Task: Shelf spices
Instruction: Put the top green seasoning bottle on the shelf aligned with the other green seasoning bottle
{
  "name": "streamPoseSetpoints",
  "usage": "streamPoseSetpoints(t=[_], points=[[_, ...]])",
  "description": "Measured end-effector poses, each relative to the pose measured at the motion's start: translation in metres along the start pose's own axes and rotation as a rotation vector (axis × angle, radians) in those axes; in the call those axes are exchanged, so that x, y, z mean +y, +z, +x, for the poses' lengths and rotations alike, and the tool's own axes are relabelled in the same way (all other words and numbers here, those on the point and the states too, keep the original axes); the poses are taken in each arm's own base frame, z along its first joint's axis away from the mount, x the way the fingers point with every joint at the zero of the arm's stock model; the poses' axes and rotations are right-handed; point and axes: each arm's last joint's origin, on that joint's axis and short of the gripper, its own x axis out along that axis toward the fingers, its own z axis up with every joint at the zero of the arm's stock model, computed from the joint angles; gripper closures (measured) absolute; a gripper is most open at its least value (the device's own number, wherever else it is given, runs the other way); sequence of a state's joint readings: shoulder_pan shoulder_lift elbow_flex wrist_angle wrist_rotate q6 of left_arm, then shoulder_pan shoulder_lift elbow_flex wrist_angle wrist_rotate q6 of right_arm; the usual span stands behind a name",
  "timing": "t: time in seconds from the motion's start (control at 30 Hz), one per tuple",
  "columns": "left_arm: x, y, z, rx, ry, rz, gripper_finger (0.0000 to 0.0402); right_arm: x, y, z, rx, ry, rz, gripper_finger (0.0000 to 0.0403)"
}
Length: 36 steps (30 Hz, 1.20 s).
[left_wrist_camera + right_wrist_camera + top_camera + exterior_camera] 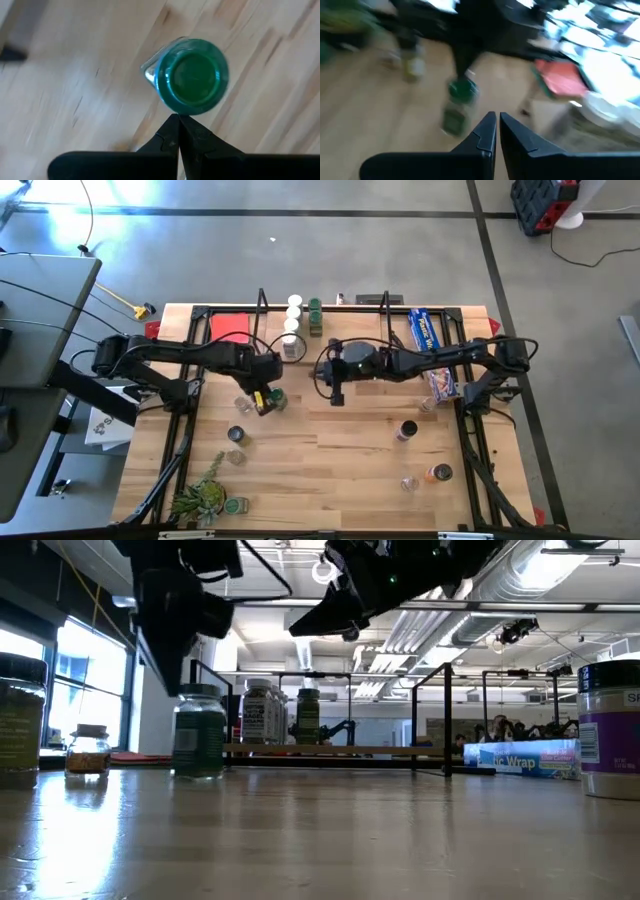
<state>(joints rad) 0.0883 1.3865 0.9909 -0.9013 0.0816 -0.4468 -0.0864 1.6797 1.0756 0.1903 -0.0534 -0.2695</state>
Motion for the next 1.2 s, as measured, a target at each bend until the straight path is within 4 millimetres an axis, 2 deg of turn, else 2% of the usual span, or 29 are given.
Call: streamPoseSetpoints(t=[0.1, 0.2, 0.43, 0.53, 0.7, 0.83, 0.93, 1.07, 1.2], points=[[-0.002, 0.005, 0.0, -0.052, -0.02, 0.018, 0.0401, -0.007, -0.017, -0.002, -0.147, 0.159, 0.061, 0.0387], [-0.004, 0.004, 0.0, -0.063, -0.012, 0.036, 0.0401, -0.015, -0.029, -0.014, -0.382, 0.267, 0.132, 0.0387], [-0.01, -0.001, -0.006, -0.124, 0.077, 0.097, 0.0401, -0.018, -0.046, -0.062, -0.867, 0.259, 0.179, 0.0387], [-0.011, -0.002, -0.011, -0.164, 0.099, 0.106, 0.0401, -0.018, -0.046, -0.068, -0.884, 0.268, 0.214, 0.0387], [-0.015, -0.004, -0.013, -0.193, 0.12, 0.139, 0.0401, -0.016, -0.032, -0.068, -0.928, 0.293, 0.191, 0.0387], [-0.017, -0.009, -0.012, -0.157, 0.13, 0.168, 0.0401, -0.018, -0.022, -0.068, -0.96, 0.302, 0.186, 0.0387], [-0.019, -0.015, -0.013, -0.127, 0.147, 0.186, 0.0401, -0.021, -0.018, -0.067, -0.957, 0.34, 0.267, 0.0387], [-0.02, -0.02, -0.016, -0.141, 0.147, 0.202, 0.0401, -0.031, -0.022, -0.059, -0.838, 0.382, 0.446, 0.0387], [-0.017, -0.028, -0.011, -0.147, 0.131, 0.169, 0.0401, -0.037, -0.021, -0.043, -0.654, 0.384, 0.452, 0.0387]])
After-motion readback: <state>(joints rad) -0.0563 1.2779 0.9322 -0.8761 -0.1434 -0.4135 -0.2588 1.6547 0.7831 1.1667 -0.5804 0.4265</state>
